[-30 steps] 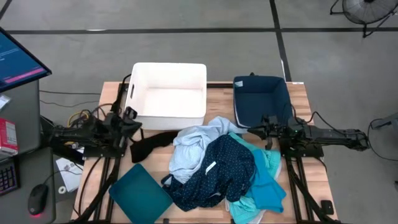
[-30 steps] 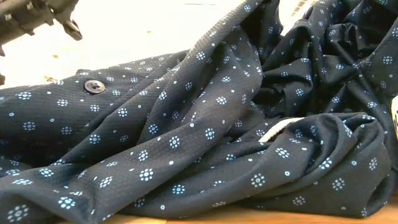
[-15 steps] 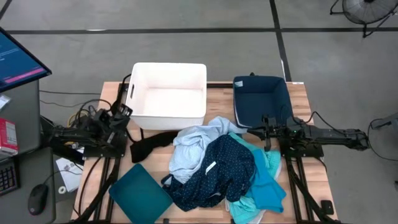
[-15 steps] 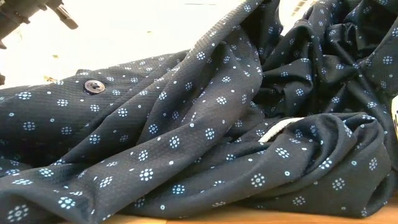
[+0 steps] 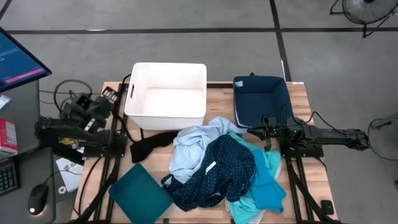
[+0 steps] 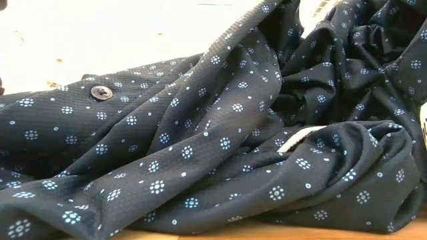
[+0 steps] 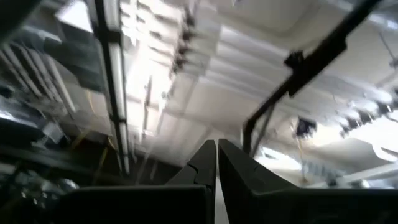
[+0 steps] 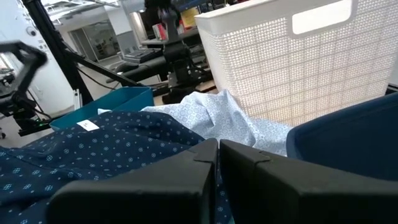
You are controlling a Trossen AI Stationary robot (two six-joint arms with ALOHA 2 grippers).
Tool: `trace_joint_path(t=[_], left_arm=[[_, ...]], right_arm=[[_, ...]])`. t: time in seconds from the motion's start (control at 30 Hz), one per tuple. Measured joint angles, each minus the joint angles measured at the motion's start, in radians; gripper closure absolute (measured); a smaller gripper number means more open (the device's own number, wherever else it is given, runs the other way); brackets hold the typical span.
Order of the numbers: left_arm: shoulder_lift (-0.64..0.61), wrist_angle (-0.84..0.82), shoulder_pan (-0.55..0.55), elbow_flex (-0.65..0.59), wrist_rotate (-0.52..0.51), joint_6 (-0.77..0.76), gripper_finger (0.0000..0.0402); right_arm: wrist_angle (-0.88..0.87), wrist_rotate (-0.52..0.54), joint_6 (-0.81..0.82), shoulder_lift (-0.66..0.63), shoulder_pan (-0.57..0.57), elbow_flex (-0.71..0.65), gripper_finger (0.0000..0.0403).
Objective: Pick & Place Cloths
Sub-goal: Put the dark blue patterned shirt into the white bin
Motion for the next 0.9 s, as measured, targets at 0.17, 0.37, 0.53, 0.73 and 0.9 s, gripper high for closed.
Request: trace_joint_path(t=[0.17,0.37,0.53,0.73,0.9], left_arm=[[0.377,-0.147,-0.004,0.306,0.127,0.004,0.0400],[0.728,-0.242,-0.008,0.566,0.210,0.005,0.0400],[0.874,-0.243,-0.007,0.628,0.298,0.007,0.0382],[0.959,-0.261,-0.009,0.630,0.349,0.060,0.0302],[1.031,-0.278,-0.011,0.630,0.351,0.139,0.0223]], right_arm=[[-0.002,0.000,-0.007,0.000,0.000,0.000,0.0387],[-0.004,0.000,-0.007,0.000,0.000,0.000,0.0387],[-0.004,0.000,-0.007,0.000,0.000,0.000,0.0387],[-0.007,0.000,-0.007,0.000,0.002,0.000,0.0387],[-0.007,0.000,-0.007,0.000,0.002,0.000,0.0387]])
